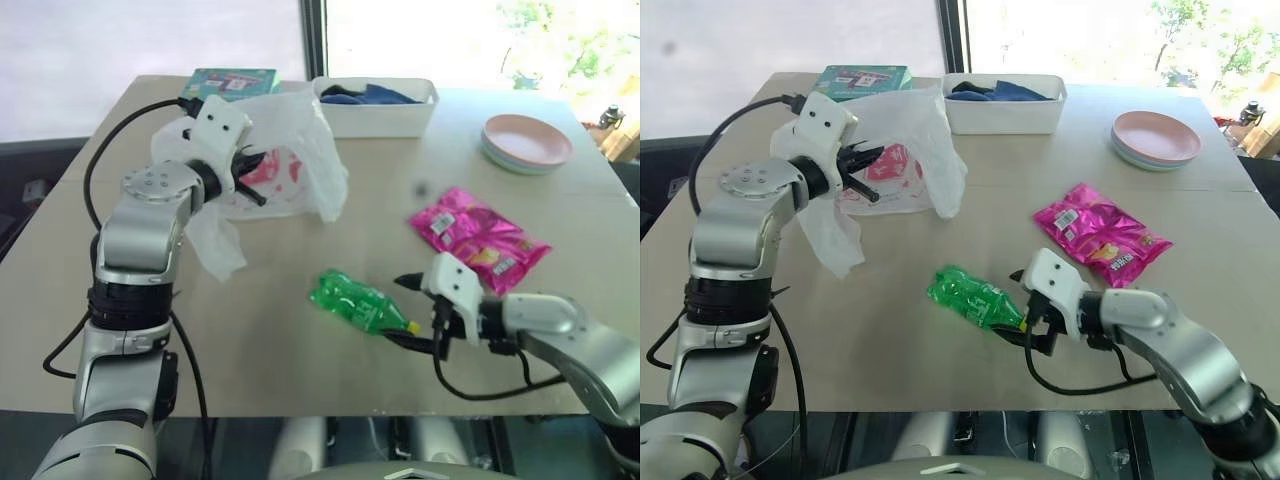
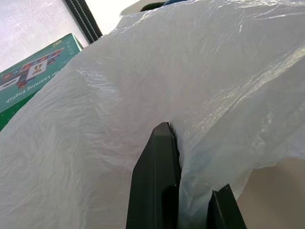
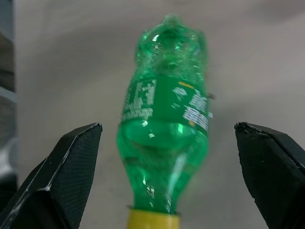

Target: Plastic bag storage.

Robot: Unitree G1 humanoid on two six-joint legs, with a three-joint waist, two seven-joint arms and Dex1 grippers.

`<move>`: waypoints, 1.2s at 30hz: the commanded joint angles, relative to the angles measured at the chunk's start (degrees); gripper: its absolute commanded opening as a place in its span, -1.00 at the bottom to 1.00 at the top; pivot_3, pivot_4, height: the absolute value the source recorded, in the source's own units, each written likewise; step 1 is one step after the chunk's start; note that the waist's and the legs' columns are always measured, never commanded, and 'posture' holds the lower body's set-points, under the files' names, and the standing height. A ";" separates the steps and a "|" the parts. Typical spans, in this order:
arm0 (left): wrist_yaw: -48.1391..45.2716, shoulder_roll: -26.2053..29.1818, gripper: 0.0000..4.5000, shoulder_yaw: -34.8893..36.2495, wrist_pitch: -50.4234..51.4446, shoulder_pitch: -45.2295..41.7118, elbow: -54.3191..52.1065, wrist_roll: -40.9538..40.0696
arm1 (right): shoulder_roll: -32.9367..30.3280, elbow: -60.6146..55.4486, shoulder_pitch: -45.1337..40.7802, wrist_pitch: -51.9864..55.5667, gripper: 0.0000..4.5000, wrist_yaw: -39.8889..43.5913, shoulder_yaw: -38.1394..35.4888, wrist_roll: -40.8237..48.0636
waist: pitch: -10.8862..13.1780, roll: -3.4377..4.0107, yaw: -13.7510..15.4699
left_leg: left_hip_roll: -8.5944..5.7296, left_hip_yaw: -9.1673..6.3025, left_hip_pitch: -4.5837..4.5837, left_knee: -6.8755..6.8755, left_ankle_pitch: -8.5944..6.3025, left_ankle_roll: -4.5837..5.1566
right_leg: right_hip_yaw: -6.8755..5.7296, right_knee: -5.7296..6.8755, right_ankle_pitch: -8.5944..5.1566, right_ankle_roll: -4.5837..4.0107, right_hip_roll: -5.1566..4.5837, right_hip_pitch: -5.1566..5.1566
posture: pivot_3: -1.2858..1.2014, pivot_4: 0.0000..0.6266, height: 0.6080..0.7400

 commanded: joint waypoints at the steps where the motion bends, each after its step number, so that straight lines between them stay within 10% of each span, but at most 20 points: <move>1: 0.96 0.58 -0.99 0.39 3.47 -1.08 -5.18 -0.63 | 0.51 4.70 -7.48 5.22 1.00 -1.51 5.53 -2.67 | 0.02 0.00 -0.20 | 0.00 0.02 -0.01 0.01 0.00 0.00 | 0.00 0.01 0.01 0.00 0.00 -0.01 | 0.03 -0.52 1.00; 8: 1.34 2.05 -0.99 -1.78 11.98 -2.52 -9.80 -1.44 | 5.45 12.73 -13.40 10.78 1.00 -2.06 11.77 -3.05 | 0.00 -0.02 -0.22 | 0.01 0.01 -0.53 0.09 0.04 -0.04 | -0.06 0.20 0.01 -0.01 0.08 -0.53 | 0.03 -0.52 1.00; 13: -0.27 4.06 -1.00 -3.38 15.30 -4.34 -9.93 -2.37 | 3.21 15.17 -15.74 8.23 0.50 -1.87 13.43 -6.97 | -0.01 -0.04 -0.52 | 0.03 0.13 -0.62 0.17 0.07 -0.07 | -0.06 0.34 0.03 0.01 0.14 -0.75 | 0.03 -0.52 1.00; 22: -5.39 1.02 -1.00 -3.25 29.87 -15.11 -7.87 -13.35 | 7.26 9.34 -19.14 22.90 0.47 -1.62 -4.55 9.46 | 0.07 -0.11 -0.20 | 0.01 -0.04 -0.78 0.23 0.13 -0.13 | -0.19 0.36 0.04 0.01 0.13 -0.79 | 0.03 -0.52 1.00; 36: -7.14 0.64 -1.00 -7.79 25.24 -18.44 -5.01 -16.50 | 24.91 16.18 -26.28 34.64 0.47 -15.20 -15.50 10.21 | 0.09 -0.05 -1.33 | 0.00 0.12 -0.79 0.00 0.16 -0.18 | -0.02 0.34 0.02 -0.02 0.19 -0.97 | 0.03 -0.52 1.00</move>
